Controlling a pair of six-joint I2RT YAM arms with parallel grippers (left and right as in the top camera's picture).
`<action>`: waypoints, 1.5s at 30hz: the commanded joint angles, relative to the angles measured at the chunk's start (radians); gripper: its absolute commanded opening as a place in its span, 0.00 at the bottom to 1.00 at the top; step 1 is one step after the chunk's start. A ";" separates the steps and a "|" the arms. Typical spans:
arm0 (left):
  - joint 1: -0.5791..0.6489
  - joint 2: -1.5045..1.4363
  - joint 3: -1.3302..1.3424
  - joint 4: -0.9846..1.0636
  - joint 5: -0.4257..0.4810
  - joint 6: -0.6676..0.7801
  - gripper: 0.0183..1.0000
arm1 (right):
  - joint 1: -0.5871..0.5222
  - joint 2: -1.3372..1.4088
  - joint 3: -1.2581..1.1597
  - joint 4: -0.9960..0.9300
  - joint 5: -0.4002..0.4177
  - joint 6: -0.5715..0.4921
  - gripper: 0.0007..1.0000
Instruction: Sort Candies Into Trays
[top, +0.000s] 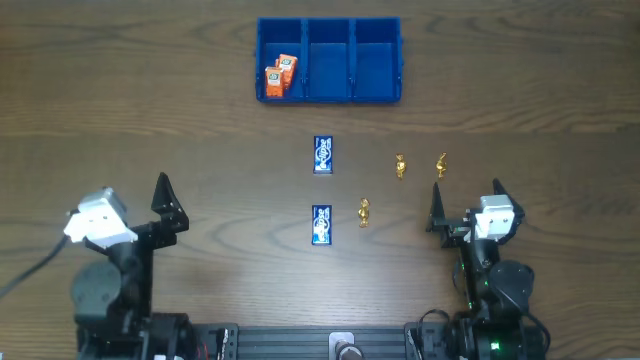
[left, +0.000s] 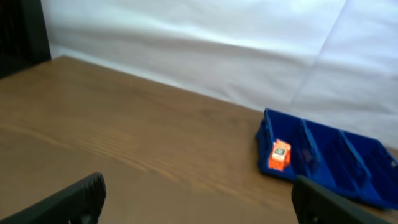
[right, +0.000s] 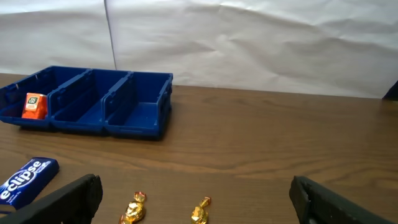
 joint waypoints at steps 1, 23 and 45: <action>0.032 -0.152 -0.203 0.149 0.038 0.061 0.96 | 0.004 -0.006 -0.003 -0.004 0.006 -0.015 1.00; 0.040 -0.154 -0.389 0.209 0.114 0.219 1.00 | 0.004 -0.006 -0.003 -0.004 0.006 -0.015 1.00; 0.040 -0.154 -0.389 0.209 0.114 0.219 1.00 | 0.360 0.845 0.787 -0.329 -0.122 0.203 1.00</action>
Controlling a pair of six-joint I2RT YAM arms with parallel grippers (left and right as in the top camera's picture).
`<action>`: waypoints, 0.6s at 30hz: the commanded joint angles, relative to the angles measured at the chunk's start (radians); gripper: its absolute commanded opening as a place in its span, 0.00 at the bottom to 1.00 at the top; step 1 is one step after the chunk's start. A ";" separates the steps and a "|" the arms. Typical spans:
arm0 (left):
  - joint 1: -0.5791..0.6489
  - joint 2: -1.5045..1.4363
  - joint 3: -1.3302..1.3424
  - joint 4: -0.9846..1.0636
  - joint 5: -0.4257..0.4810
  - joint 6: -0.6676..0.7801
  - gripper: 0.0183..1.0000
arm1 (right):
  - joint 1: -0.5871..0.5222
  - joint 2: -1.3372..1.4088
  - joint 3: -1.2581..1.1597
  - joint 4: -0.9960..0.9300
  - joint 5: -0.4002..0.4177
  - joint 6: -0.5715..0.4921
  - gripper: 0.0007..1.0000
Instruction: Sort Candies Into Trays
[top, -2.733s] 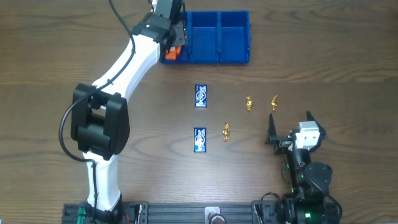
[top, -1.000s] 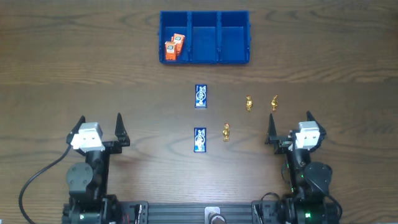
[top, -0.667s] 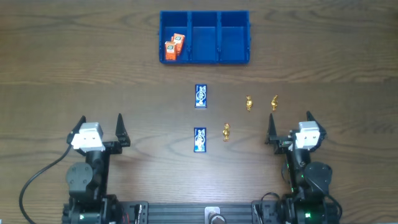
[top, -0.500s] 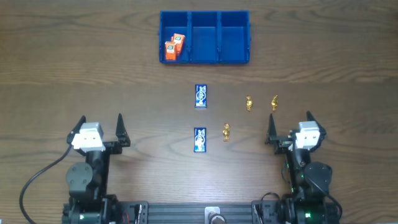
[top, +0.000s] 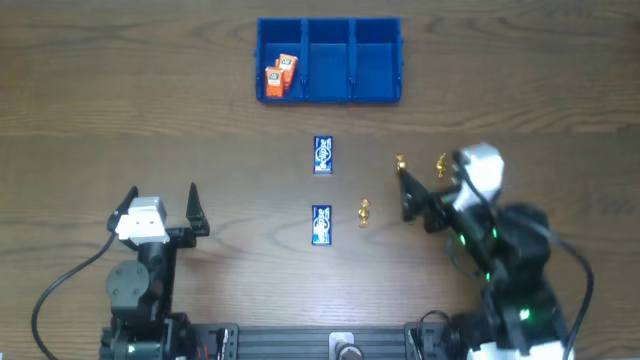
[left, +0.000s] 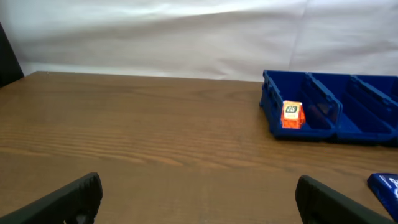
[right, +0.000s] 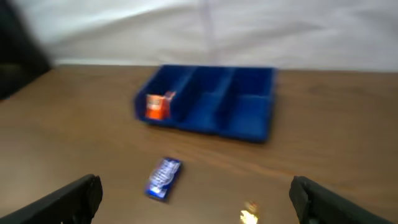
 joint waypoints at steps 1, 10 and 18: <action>0.006 -0.003 -0.021 -0.037 -0.006 0.006 1.00 | 0.228 0.348 0.276 -0.156 0.134 0.046 1.00; 0.006 -0.003 -0.021 -0.037 -0.007 0.006 1.00 | 0.536 0.967 0.564 -0.454 0.267 0.403 1.00; 0.006 -0.003 -0.021 -0.037 -0.006 0.006 1.00 | 0.654 1.203 0.563 -0.465 0.263 0.601 1.00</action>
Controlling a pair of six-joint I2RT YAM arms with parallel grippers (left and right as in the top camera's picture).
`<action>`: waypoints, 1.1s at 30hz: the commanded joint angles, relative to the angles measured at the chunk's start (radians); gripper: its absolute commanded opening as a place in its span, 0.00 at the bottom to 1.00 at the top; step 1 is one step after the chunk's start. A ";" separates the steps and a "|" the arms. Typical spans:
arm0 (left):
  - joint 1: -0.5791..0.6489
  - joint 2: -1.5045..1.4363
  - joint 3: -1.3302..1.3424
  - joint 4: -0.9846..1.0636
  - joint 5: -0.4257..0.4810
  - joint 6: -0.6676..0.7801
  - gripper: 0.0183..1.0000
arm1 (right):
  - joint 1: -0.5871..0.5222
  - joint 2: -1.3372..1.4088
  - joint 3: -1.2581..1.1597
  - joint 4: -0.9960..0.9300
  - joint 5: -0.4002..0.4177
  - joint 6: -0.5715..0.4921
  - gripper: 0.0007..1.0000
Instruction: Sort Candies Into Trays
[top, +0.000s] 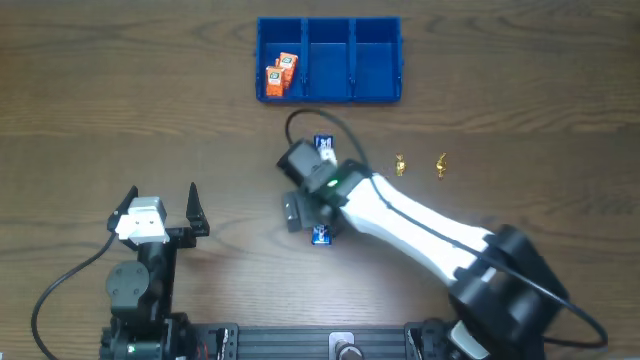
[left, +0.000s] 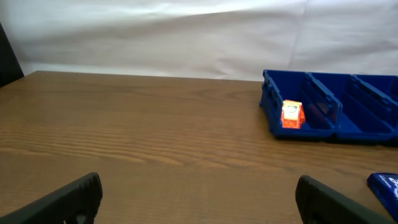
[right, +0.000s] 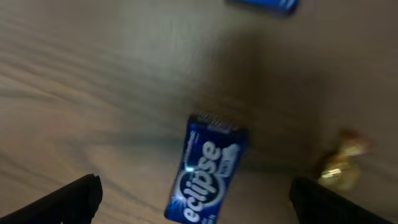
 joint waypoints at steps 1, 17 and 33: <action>0.006 -0.003 -0.022 -0.035 -0.006 0.006 1.00 | 0.030 0.093 0.022 -0.005 0.013 0.135 1.00; 0.006 -0.003 -0.022 -0.035 -0.006 0.006 1.00 | 0.030 0.149 0.013 -0.010 0.024 0.191 0.41; 0.006 -0.003 -0.022 -0.035 -0.006 0.006 1.00 | -0.147 0.091 0.580 -0.321 0.249 -0.069 0.28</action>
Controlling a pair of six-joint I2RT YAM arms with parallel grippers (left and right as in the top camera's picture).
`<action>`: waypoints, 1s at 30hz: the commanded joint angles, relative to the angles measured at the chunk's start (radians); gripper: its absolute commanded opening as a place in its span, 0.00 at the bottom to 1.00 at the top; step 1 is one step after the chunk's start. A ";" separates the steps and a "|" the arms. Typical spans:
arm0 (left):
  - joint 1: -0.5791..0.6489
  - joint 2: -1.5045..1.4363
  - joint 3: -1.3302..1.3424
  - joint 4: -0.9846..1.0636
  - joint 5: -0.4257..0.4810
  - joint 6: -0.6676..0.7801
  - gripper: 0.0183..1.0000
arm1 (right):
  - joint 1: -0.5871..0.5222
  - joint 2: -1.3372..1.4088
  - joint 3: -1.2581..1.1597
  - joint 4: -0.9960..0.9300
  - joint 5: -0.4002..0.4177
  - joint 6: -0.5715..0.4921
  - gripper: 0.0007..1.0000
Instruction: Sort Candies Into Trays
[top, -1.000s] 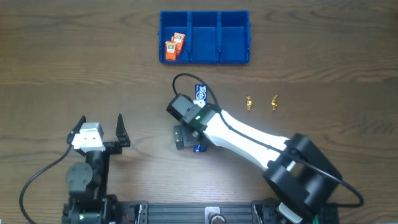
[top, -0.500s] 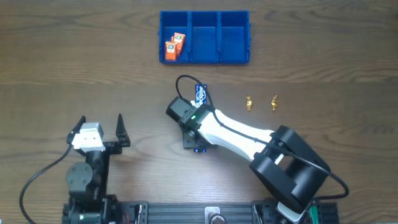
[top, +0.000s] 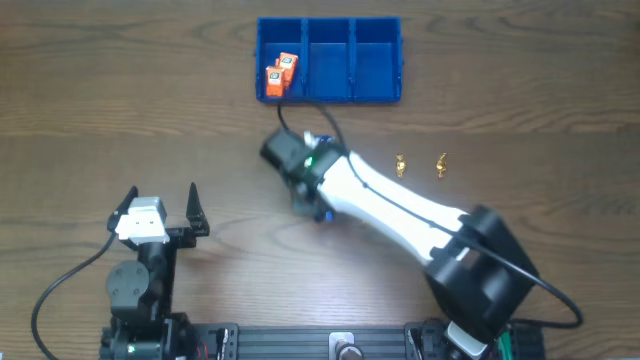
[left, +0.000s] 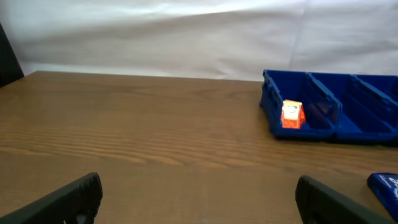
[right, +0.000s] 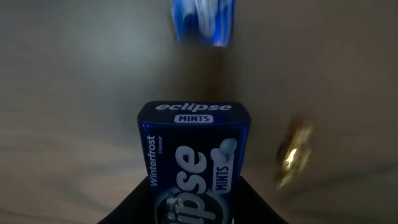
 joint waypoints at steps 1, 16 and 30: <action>0.006 -0.003 -0.022 -0.035 -0.006 0.006 1.00 | -0.154 0.000 0.353 -0.043 0.122 -0.222 0.27; 0.006 -0.003 -0.022 -0.035 -0.006 0.006 1.00 | -0.378 0.500 0.835 0.220 0.029 -0.458 0.25; 0.006 -0.003 -0.022 -0.035 -0.006 0.006 1.00 | -0.374 0.526 0.834 0.202 -0.015 -0.461 0.96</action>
